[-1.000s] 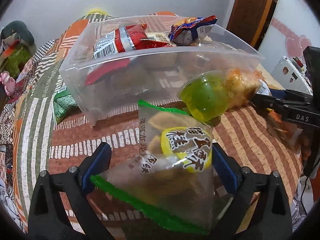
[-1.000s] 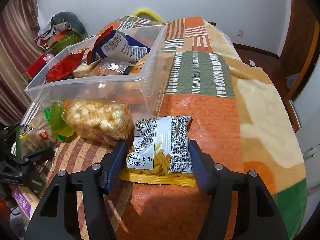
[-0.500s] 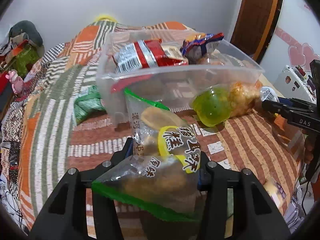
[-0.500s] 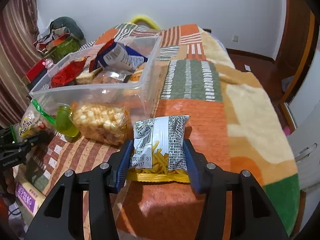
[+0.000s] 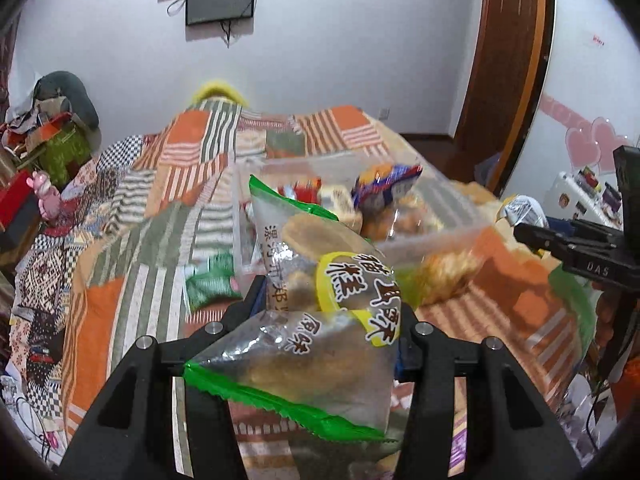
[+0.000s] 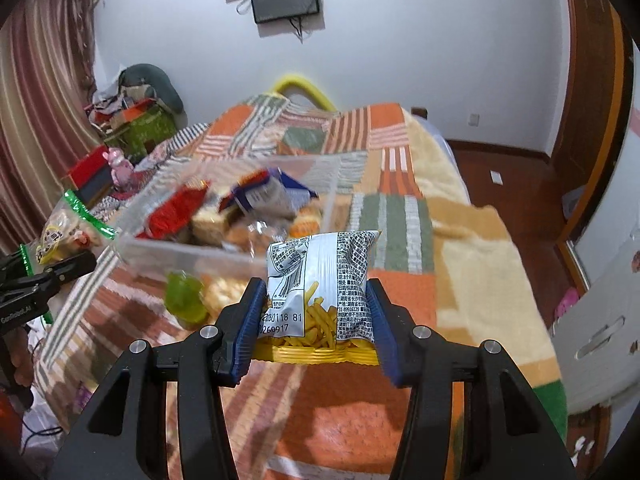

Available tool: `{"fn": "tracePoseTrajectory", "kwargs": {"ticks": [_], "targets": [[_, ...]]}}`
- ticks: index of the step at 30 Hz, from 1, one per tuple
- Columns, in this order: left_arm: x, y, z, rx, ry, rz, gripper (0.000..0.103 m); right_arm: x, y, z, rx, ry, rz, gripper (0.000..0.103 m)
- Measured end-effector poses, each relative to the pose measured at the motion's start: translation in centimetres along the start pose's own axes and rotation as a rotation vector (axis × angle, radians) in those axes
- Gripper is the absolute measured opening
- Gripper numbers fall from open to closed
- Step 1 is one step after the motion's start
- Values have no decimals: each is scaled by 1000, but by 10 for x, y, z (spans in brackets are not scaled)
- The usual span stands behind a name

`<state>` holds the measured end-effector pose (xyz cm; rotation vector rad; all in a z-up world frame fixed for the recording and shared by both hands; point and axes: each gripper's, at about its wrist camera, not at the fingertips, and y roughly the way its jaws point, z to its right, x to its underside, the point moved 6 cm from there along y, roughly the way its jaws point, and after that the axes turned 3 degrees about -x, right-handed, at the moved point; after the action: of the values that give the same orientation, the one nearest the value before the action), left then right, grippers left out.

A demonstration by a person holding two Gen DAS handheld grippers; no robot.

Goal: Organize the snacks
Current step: 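Carry cookie bag with left gripper while right gripper carries chip bag into the box, release both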

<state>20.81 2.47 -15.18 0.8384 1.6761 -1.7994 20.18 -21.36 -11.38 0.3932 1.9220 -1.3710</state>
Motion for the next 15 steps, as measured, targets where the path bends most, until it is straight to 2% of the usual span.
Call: {"fn": "tracePoseTrajectory", "kwargs": {"ticks": [8, 15], "targets": [[-38, 6, 14, 22, -7, 51, 50, -27, 4, -14, -26, -9, 62, 47], [-62, 38, 26, 36, -6, 40, 50, -39, 27, -20, -52, 10, 67, 47]]}}
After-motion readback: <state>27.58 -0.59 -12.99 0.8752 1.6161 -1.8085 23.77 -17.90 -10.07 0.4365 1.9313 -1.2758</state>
